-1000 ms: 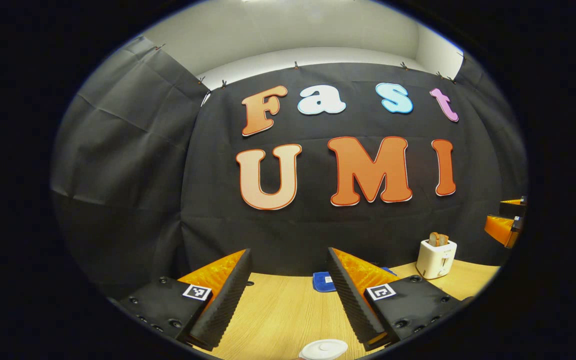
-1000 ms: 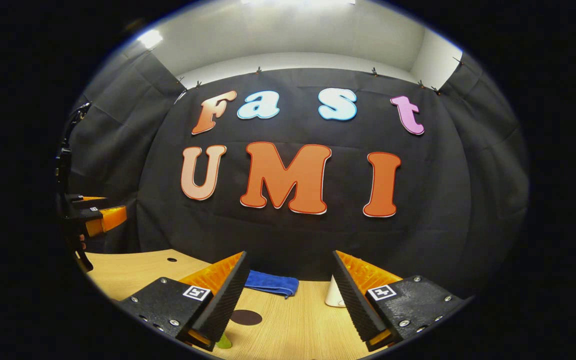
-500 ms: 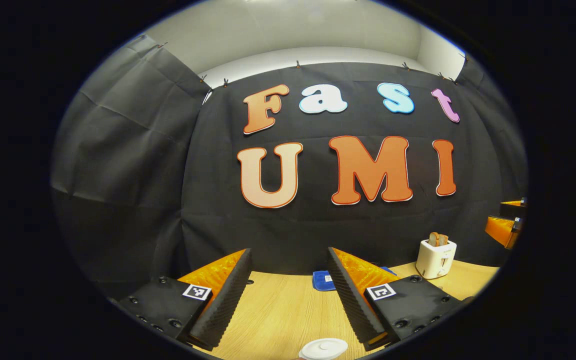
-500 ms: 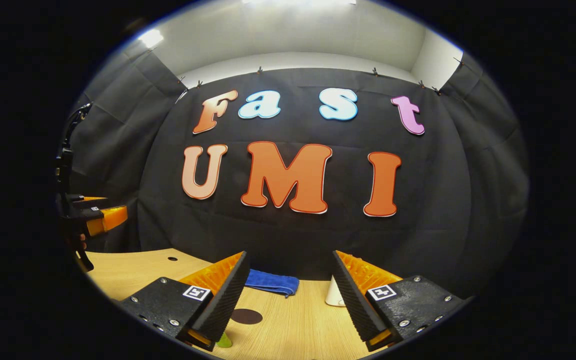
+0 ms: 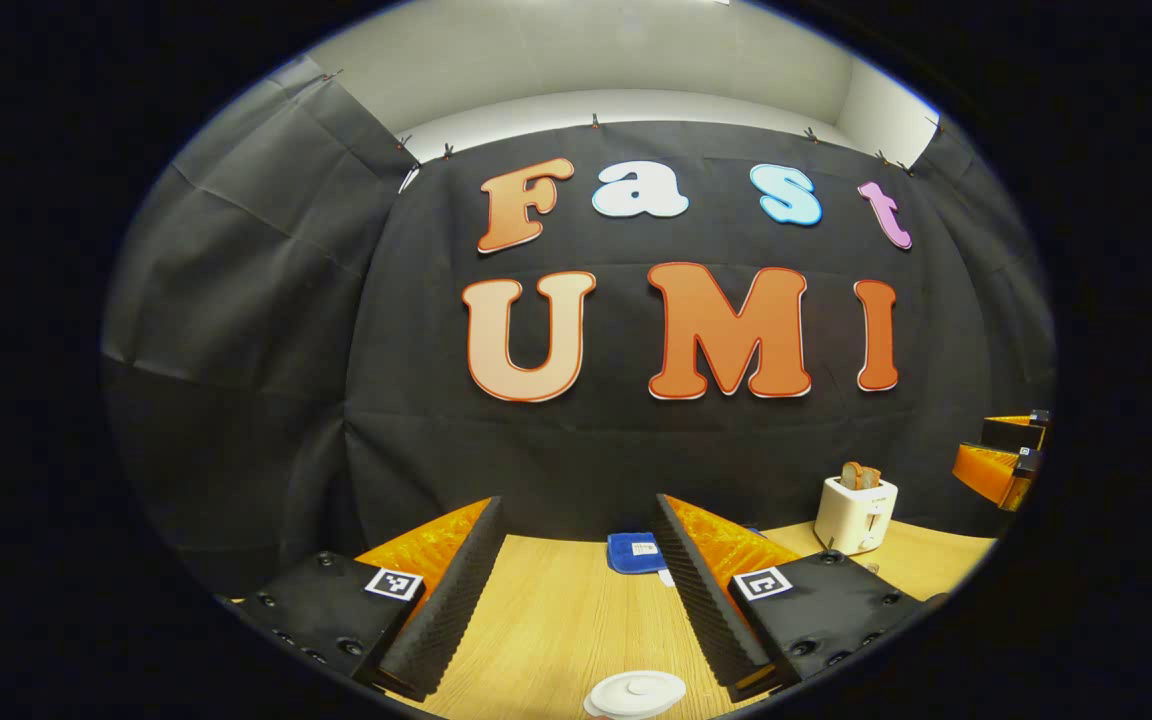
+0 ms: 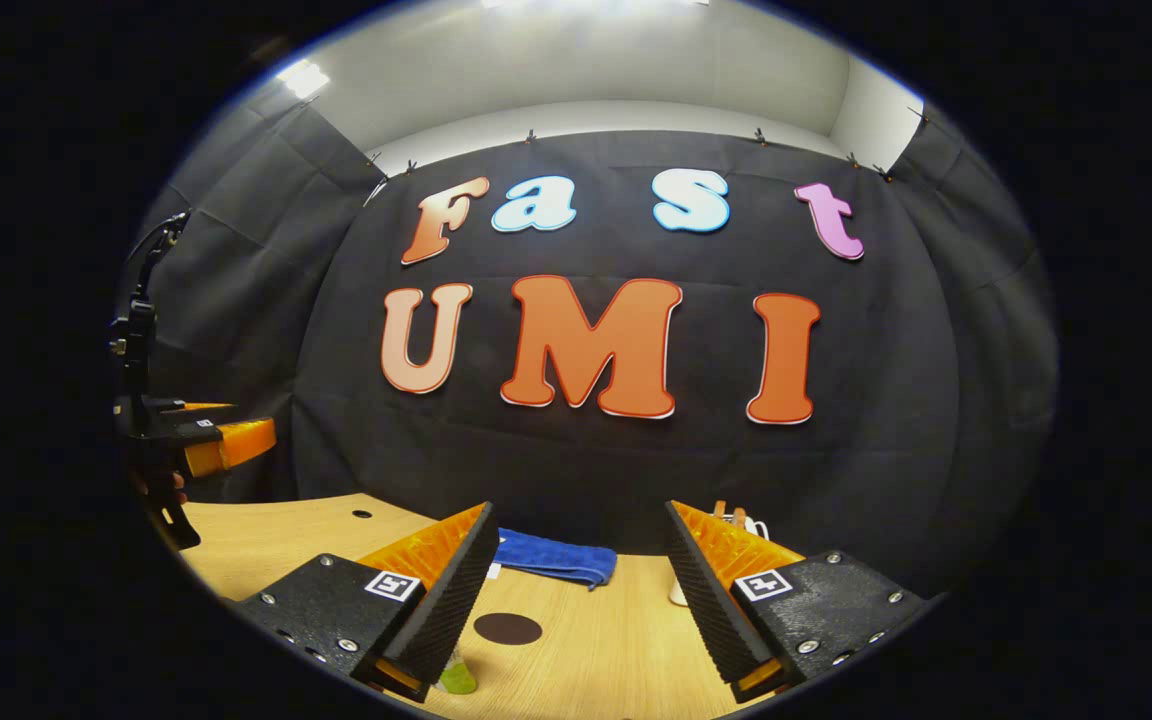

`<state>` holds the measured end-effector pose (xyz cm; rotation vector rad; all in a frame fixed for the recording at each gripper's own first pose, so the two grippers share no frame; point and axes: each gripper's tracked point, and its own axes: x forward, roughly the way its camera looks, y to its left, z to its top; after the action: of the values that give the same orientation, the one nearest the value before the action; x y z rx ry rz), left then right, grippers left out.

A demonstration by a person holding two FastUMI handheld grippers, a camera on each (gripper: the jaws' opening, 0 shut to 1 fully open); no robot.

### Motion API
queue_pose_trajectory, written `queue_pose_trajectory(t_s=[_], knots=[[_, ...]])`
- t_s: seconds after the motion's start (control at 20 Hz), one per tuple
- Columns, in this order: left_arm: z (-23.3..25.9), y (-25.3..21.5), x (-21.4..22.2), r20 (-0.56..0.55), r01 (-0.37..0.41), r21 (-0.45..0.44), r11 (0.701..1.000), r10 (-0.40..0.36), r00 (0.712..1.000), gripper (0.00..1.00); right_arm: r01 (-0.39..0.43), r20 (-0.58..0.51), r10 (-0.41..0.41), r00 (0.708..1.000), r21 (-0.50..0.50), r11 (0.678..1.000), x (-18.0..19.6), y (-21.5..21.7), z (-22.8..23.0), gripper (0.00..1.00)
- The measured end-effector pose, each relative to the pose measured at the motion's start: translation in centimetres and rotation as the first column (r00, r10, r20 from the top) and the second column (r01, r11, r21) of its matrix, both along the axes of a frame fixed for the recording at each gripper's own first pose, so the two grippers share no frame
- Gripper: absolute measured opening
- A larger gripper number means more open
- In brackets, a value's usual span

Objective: Open the teacup lid with one hand, grasp the water bottle and pour water into the teacup with the other hand; after pouring, place the water bottle on the coaster and then close the teacup lid.

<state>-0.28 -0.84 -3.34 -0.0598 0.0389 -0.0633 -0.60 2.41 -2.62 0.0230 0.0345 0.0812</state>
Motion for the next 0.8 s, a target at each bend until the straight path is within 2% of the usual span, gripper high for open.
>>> queue_pose_trajectory(t_s=[0.15, 0.35, 0.8], knots=[[-2.4, -1.2, -0.2, -0.029, 0.054, 0.01, 0.998, -0.054, 0.998, 0.96, -0.047, -0.018, 0.047, 0.999, 0.012, 0.999, -0.4, 1.1, -1.3, 0.99], [-5.2, -2.9, -0.7, -0.083, 0.132, -0.024, 0.991, -0.133, 0.988, 0.97, -0.159, -0.052, 0.163, 0.985, 0.067, 0.985, -1.8, 3.3, -3.4, 0.99], [-12.1, -5.6, -2.2, -0.177, 0.251, -0.003, 0.968, -0.247, 0.953, 0.96, -0.26, -0.122, 0.278, 0.953, 0.148, 0.954, -3.7, 5.5, -8.0, 0.99]])
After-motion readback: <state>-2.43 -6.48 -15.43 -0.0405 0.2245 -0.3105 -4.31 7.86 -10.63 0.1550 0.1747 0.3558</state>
